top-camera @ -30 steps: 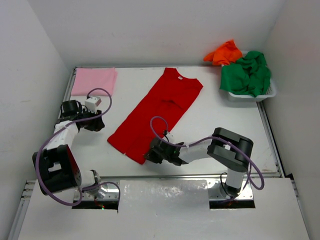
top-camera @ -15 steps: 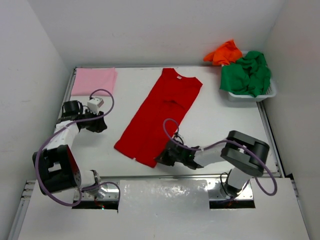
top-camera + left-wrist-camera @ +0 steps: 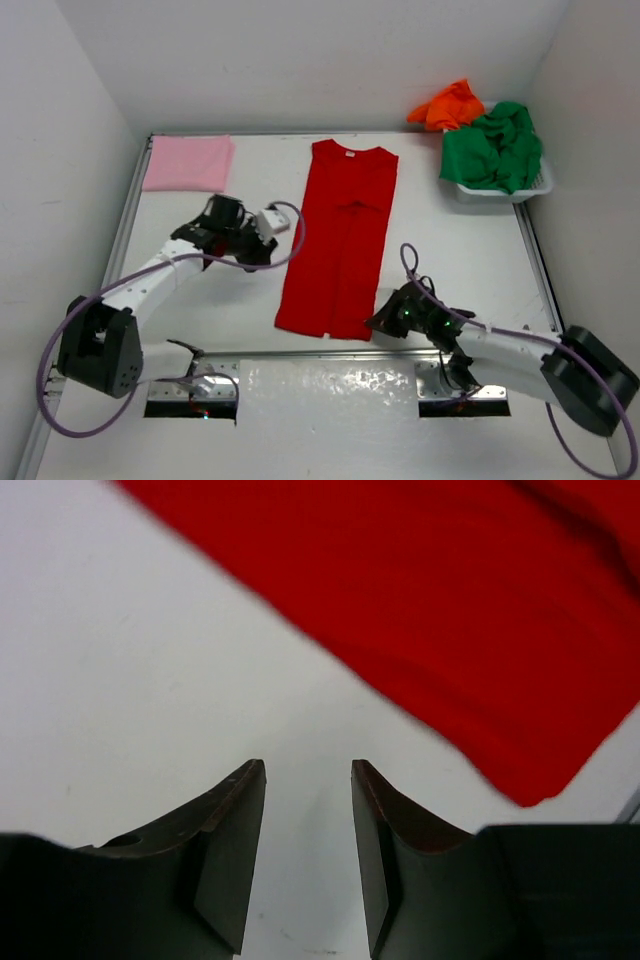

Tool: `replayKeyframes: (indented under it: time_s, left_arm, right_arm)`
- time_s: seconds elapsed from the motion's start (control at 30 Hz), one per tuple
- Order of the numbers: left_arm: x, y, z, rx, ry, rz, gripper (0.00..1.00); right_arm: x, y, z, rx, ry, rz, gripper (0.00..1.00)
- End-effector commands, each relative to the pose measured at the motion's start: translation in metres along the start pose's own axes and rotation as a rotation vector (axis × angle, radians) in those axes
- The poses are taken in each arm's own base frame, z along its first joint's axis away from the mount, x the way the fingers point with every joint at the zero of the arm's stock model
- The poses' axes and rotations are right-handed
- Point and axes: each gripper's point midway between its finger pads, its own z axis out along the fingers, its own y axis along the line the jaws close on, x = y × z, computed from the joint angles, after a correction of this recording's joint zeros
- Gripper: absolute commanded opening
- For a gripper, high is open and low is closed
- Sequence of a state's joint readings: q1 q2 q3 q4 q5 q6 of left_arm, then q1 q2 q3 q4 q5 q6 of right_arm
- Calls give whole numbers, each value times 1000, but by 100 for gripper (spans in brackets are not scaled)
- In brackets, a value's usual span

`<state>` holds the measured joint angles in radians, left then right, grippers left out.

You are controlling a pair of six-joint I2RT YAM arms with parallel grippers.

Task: Fold and stack the t-shirts
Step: Rotate the tshirt 90 degrees, then grab the bottom of the folded rectangular tshirt with both arms

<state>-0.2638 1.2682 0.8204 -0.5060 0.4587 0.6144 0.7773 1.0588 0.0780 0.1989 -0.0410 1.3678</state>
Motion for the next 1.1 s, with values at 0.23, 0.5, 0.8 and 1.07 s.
replayKeyframes:
  time_s: [0.23,0.5,0.8,1.07]
  left_arm:
    - [-21,-85,-13,79,168,813,38]
    - [36,-137,1,308,206,1400,40]
    - [72,-154,41,446,210,1497,39]
    - [61,-163,63,435,172,1411,40]
  right_arm:
    - [29,-112,-44,385,275,-173,21]
    - [-5,-73,-55,358,216,-294,52]
    - [-8,-57,-48,296,193,-268,48]
    - [0,-50,-37,219,220,-226,47]
